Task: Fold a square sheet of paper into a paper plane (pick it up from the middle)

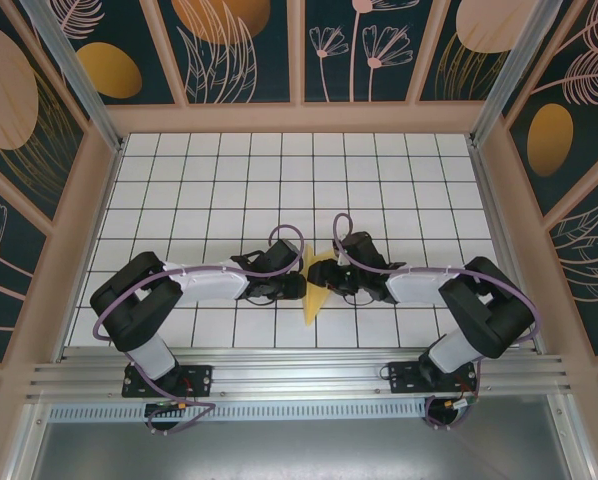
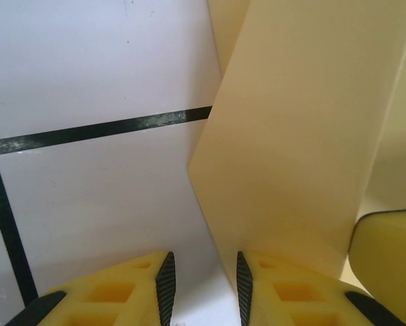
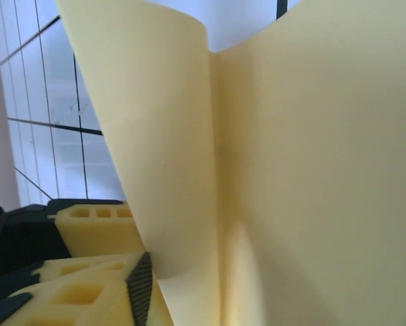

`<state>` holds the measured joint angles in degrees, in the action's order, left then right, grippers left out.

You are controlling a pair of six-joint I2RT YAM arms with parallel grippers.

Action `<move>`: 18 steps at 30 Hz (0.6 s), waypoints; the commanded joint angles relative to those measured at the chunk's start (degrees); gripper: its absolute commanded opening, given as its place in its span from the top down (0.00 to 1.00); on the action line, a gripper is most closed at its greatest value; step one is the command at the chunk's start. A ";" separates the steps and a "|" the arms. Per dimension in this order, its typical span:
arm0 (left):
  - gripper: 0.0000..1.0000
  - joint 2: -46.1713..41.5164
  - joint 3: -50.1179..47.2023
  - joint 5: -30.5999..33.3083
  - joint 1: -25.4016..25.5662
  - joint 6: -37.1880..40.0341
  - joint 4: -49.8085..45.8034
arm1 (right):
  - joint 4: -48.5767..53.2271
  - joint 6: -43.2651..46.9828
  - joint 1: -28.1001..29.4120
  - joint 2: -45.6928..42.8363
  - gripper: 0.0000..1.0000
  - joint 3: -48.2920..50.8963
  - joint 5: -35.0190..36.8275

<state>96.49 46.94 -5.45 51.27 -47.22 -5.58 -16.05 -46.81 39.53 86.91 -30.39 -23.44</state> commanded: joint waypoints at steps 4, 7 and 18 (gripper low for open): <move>0.66 2.06 -0.97 -3.60 0.76 -1.44 5.63 | -0.45 -1.13 -0.14 -3.80 0.45 2.02 1.41; 0.66 2.06 -0.97 -3.62 0.77 -1.43 5.84 | -2.05 -2.18 -0.42 -5.12 0.42 3.12 0.89; 0.62 0.25 -1.93 -5.22 0.76 -1.77 9.52 | -1.73 -0.37 -0.99 -4.13 0.36 3.47 -1.52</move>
<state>96.31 45.95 -6.02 51.27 -48.25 -2.98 -17.41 -48.29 38.98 82.54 -27.51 -24.49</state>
